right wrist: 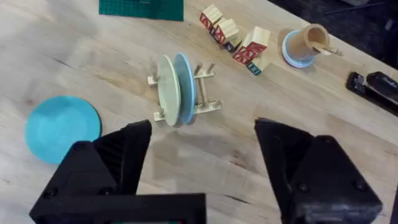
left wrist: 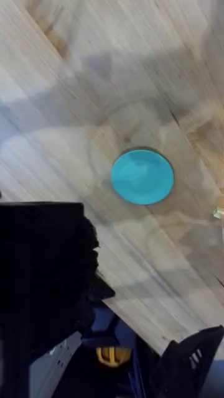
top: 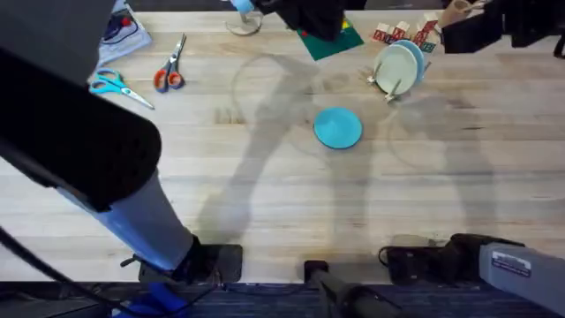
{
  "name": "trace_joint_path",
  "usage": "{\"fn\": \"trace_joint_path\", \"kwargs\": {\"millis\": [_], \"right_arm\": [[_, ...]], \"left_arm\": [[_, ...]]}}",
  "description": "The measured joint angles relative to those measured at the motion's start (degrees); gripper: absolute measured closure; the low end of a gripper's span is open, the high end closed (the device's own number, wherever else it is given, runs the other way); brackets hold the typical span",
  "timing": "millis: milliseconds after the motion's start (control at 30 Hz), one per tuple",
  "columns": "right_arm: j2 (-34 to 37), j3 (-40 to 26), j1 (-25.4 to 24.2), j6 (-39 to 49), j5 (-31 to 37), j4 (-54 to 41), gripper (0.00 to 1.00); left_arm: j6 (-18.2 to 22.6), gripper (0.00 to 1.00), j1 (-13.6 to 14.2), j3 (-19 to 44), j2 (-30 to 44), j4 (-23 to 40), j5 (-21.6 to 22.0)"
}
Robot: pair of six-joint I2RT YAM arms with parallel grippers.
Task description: Pick up the plates from the table one by one and place each into a slot on the dish rack.
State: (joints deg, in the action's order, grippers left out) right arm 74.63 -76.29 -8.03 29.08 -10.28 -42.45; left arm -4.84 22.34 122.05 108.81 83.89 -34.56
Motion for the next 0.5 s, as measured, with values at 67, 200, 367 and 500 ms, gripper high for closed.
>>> {"fn": "trace_joint_path", "kwargs": {"millis": [67, 200, 367, 500], "right_arm": [[0.0, 0.0, 0.0, 0.0, 0.0, 0.0, 0.006], [0.0, 0.0, 0.0, 0.0, 0.0, 0.0, 0.006], [0.0, 0.0, 0.0, 0.0, 0.0, 0.0, 0.005], [0.0, 0.0, 0.0, 0.0, 0.0, 0.0, 0.005]], "left_arm": [[0.9, 0.959, -1.9, -3.4, 0.0, -2.6, -2.3], [0.5, 0.959, -2.6, -10.3, 0.3, -9.0, -4.6], [-1.7, 0.959, -2.1, -18.8, 1.3, -16.8, -8.3], [-3.1, 0.959, -2.1, -24.1, 1.6, -19.6, -9.7]]}}
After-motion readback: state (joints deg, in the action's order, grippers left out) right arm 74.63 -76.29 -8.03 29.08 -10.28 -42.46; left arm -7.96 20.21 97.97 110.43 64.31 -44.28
